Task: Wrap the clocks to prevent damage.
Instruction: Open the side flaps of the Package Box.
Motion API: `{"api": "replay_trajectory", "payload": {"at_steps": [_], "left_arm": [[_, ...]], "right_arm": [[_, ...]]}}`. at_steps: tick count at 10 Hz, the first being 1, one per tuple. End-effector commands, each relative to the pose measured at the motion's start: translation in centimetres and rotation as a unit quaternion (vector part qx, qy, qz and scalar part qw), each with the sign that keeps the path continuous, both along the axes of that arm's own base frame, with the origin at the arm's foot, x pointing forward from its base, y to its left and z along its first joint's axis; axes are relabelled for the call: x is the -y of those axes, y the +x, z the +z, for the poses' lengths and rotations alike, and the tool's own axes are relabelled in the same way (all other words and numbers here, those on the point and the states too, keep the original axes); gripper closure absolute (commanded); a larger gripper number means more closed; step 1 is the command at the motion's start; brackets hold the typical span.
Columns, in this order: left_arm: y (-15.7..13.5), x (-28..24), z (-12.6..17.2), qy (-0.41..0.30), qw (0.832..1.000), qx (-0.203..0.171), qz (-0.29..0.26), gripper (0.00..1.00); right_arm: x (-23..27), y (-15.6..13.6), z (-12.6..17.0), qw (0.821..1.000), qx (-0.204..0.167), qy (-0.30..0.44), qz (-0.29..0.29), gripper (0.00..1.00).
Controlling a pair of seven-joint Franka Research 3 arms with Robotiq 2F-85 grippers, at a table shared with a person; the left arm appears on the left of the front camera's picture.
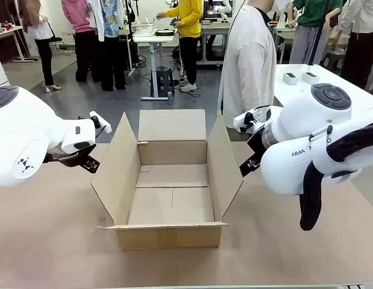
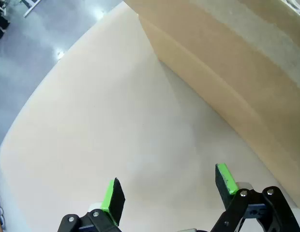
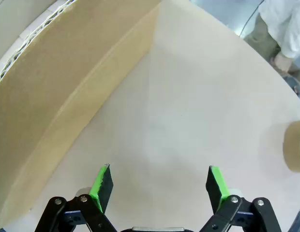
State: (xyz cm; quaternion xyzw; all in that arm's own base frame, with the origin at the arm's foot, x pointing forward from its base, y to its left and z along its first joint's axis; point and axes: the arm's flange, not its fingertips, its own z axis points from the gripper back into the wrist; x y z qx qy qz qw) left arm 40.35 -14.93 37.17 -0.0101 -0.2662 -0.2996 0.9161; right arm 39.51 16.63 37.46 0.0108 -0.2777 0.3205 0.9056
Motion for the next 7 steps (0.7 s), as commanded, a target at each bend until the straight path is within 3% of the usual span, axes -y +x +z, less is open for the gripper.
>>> {"api": "replay_trajectory", "payload": {"at_steps": [1,7], "left_arm": [[-0.01,0.00,-0.01,0.000,1.000,0.000,0.000,0.00],[-0.01,0.00,-0.01,0.000,1.000,0.000,0.000,0.00]], "right_arm": [[0.00,0.00,0.00,1.000,0.000,0.000,0.000,0.00],[0.00,0.00,0.00,1.000,0.000,0.000,0.000,0.00]]}}
